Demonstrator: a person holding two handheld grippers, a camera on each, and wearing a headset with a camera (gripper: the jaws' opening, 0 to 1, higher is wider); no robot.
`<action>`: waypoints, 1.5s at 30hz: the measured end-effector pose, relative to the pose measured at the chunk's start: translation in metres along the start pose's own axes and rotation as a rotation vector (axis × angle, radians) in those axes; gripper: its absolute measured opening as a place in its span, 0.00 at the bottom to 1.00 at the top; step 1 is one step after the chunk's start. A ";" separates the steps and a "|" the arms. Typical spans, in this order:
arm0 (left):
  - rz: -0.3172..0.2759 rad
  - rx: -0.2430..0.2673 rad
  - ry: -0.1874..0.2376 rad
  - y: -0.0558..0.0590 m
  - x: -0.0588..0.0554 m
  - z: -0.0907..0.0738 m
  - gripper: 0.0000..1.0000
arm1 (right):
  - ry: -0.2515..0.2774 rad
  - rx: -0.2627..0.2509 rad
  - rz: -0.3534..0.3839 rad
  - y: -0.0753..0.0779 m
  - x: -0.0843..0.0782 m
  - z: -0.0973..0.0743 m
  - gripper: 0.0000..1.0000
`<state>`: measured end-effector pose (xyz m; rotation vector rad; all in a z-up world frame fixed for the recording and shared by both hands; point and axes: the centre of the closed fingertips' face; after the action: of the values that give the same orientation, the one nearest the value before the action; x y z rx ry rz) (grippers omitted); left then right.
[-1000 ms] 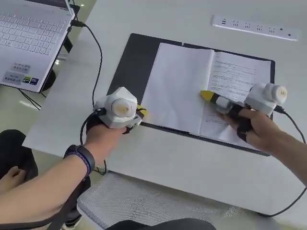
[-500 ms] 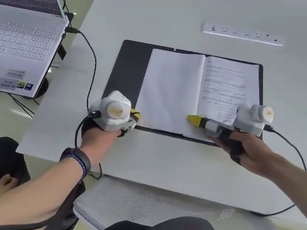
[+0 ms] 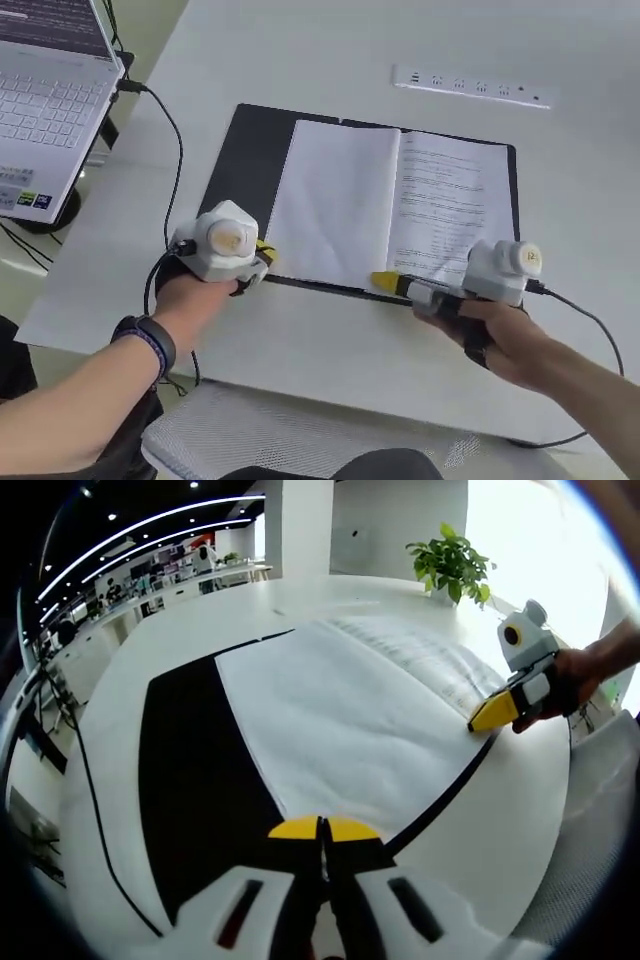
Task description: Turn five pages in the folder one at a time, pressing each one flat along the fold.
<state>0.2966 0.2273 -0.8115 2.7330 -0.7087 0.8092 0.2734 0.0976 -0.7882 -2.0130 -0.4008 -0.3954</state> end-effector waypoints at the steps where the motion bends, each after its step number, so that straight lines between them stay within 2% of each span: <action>1: 0.001 -0.001 -0.003 0.000 0.000 0.000 0.00 | 0.002 -0.005 0.007 0.000 0.000 0.000 0.00; 6: 0.003 -0.014 -0.029 0.004 0.000 -0.002 0.03 | 0.012 -0.023 0.002 0.004 0.001 -0.003 0.00; 11: 0.005 -0.025 -0.045 0.008 -0.002 -0.006 0.14 | 0.027 -0.073 -0.027 0.015 0.003 -0.014 0.00; 15: -0.019 -0.029 -0.015 0.007 0.003 -0.014 0.20 | 0.040 -0.123 -0.077 0.021 0.005 -0.032 0.09; 20: -0.012 -0.027 0.013 0.010 0.008 -0.028 0.26 | 0.079 -0.178 -0.116 0.026 0.011 -0.058 0.14; 23: -0.019 -0.024 0.029 0.008 0.013 -0.033 0.28 | 0.109 -0.239 -0.149 0.032 0.016 -0.076 0.22; 26: -0.025 -0.022 0.052 0.009 0.021 -0.043 0.32 | 0.123 -0.256 -0.159 0.034 0.018 -0.090 0.28; 34: 0.000 -0.012 0.110 0.013 0.045 -0.067 0.40 | 0.156 -0.325 -0.214 0.028 0.022 -0.123 0.36; 37: 0.018 -0.012 0.130 0.016 0.052 -0.076 0.40 | 0.160 -0.340 -0.219 0.028 0.023 -0.134 0.38; 42: 0.029 -0.005 0.147 0.016 0.057 -0.086 0.44 | 0.185 -0.364 -0.242 0.022 0.027 -0.155 0.42; 45: 0.024 0.003 0.165 0.016 0.058 -0.097 0.47 | 0.201 -0.381 -0.266 0.017 0.028 -0.167 0.45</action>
<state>0.2868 0.2216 -0.6978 2.6262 -0.7075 1.0270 0.2884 -0.0556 -0.7153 -2.2635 -0.4964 -0.8879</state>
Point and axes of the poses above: the centre of the closed fingertips' face, and the gripper's own axes: z roughly forward along the fingers, y roughly to its right, x roughly out of its top, and after that the axes turned 11 degrees about -y, right-handed
